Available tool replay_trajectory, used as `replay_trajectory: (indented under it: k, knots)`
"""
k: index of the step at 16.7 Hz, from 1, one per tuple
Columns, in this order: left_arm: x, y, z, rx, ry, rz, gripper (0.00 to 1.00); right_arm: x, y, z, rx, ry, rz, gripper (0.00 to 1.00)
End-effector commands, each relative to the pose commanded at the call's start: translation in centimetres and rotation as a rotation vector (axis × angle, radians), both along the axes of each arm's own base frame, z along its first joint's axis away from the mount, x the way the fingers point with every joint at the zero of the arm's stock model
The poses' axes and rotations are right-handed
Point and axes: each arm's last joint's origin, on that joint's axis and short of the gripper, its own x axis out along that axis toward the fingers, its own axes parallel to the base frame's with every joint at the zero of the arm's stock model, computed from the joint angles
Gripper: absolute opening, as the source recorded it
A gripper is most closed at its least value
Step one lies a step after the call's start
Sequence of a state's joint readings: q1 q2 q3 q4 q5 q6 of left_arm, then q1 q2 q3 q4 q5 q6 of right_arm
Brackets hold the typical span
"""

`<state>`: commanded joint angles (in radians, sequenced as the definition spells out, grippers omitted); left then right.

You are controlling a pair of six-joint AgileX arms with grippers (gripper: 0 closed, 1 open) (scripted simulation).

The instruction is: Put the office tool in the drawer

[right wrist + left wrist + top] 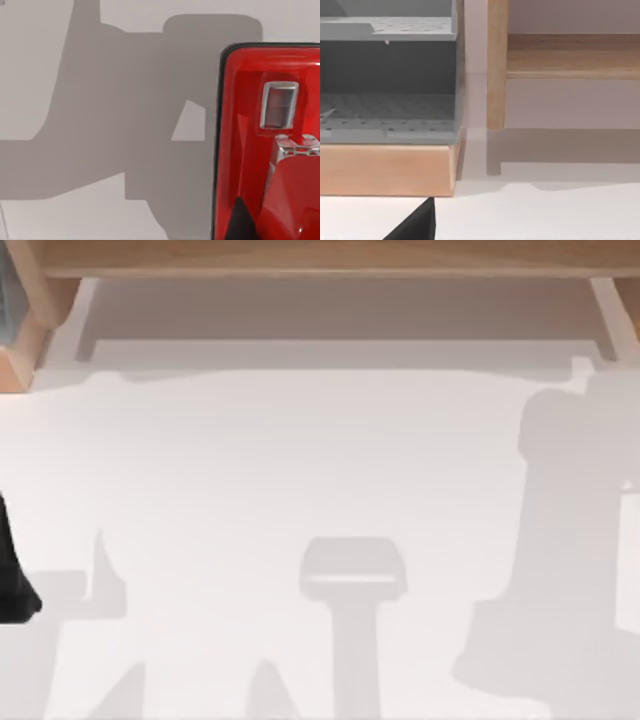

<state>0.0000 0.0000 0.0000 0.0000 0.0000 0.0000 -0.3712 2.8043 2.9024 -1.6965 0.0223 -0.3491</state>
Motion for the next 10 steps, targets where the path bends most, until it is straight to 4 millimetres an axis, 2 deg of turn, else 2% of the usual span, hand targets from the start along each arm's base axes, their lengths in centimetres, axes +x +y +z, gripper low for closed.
replay_trajectory:
  k: [3,4,8,10]
  knots:
    - [0.0,0.0,0.0,0.000,0.000,0.000,1.00,0.1,0.1,-0.1,0.000,-0.001,-0.002,0.00]
    - [0.0,0.0,0.0,0.000,0.000,0.000,1.00,-0.1,-0.1,0.8,0.000,-0.026,-0.015,0.00]
    - [0.0,0.0,0.0,0.000,0.000,0.000,1.00,-2.1,-1.1,8.3,-0.023,-0.233,-0.120,0.00]
    - [0.0,0.0,0.0,0.000,0.000,0.000,1.00,-3.1,-1.8,10.3,-0.039,-0.292,-0.170,0.00]
